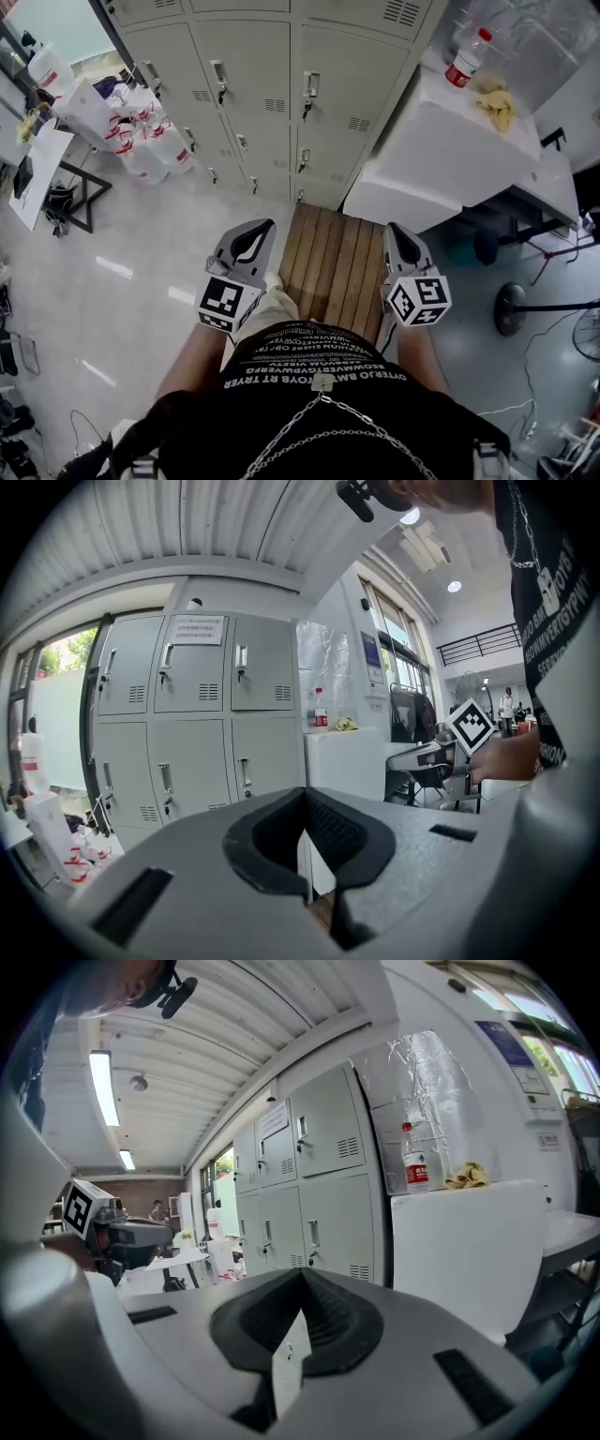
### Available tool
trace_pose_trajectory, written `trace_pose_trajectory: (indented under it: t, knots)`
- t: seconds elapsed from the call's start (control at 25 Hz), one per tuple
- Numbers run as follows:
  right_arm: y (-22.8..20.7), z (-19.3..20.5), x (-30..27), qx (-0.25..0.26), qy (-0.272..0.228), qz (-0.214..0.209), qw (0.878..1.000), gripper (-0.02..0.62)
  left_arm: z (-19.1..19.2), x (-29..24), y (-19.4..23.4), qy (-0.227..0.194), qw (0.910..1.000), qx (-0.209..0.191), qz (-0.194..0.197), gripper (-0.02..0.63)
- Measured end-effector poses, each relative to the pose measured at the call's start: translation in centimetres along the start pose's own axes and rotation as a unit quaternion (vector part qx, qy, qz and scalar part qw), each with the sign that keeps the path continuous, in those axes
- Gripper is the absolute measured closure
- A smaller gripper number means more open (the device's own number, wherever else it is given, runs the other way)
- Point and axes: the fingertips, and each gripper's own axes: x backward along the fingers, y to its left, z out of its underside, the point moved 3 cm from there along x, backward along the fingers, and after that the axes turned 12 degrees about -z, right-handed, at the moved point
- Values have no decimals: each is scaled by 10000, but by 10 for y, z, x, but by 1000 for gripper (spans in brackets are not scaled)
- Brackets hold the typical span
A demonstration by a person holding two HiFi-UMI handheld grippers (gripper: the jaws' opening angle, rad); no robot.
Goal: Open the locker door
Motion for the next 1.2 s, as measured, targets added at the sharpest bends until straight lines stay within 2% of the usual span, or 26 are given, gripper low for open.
trace_pose_trajectory:
  t: [0.56,0.8,1.0,1.2]
  knots:
    - [-3,-29,-98,-89,211,-205,9995,600,7,-74,72,132,9994,138,295,606]
    - [-9,-32,-118,-167,269,-71,9995,600,3,-104,81,52,9980,177,613,606]
    - [-8,-41,-131,-251,102,-40,9996,600,-4,-125,90,-43,9960,174,878,606]
    - [-5,-51,-153,-202,52,67,9998,600,-13,-139,109,-215,9946,115,1008,606]
